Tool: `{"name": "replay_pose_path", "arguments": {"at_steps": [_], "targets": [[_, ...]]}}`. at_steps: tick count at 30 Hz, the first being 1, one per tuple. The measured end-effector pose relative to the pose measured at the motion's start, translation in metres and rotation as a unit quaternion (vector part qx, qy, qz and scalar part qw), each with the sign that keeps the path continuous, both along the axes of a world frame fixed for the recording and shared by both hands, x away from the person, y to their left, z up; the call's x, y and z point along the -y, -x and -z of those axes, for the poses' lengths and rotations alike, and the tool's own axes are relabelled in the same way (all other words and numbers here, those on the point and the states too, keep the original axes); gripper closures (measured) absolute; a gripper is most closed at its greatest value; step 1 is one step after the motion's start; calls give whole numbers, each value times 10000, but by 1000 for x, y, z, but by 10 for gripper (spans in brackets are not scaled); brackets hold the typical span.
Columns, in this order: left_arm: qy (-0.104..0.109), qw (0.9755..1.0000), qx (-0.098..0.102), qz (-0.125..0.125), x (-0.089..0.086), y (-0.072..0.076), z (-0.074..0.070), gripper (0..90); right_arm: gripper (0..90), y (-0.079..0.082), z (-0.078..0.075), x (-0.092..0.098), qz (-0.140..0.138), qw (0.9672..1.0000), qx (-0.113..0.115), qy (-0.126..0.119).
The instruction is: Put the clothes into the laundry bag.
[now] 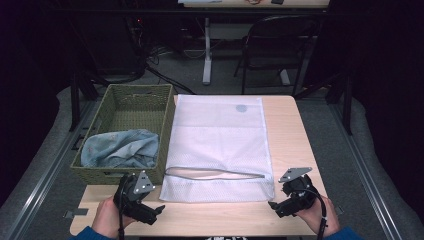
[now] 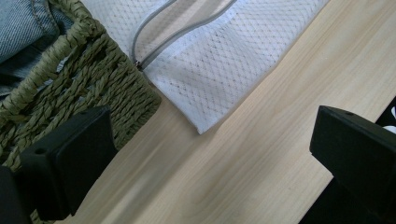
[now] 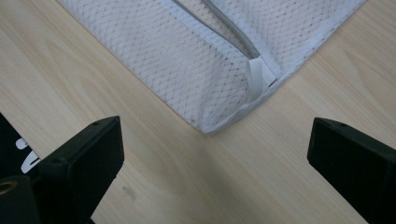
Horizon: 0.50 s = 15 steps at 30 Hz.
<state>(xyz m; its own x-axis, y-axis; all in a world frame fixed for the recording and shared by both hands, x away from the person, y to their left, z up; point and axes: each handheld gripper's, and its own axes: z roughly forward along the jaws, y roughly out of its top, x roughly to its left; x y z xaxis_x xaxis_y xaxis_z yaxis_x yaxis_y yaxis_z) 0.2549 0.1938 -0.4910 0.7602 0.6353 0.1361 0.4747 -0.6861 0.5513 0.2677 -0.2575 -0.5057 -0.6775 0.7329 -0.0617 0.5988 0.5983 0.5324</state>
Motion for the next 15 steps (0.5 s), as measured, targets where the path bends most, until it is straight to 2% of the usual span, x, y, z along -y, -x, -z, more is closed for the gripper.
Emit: {"name": "replay_pose_path", "arguments": {"at_steps": [5, 15], "targets": [[25, 10000, -27, 12, 0, 0, 0, 1, 29, -1, -1, -2, -42, 10000, 49, 12], [94, 9999, -40, 36, 1, 0, 1, 1, 10, -13, -7, -10, -103, 9999, 96, -25]]}}
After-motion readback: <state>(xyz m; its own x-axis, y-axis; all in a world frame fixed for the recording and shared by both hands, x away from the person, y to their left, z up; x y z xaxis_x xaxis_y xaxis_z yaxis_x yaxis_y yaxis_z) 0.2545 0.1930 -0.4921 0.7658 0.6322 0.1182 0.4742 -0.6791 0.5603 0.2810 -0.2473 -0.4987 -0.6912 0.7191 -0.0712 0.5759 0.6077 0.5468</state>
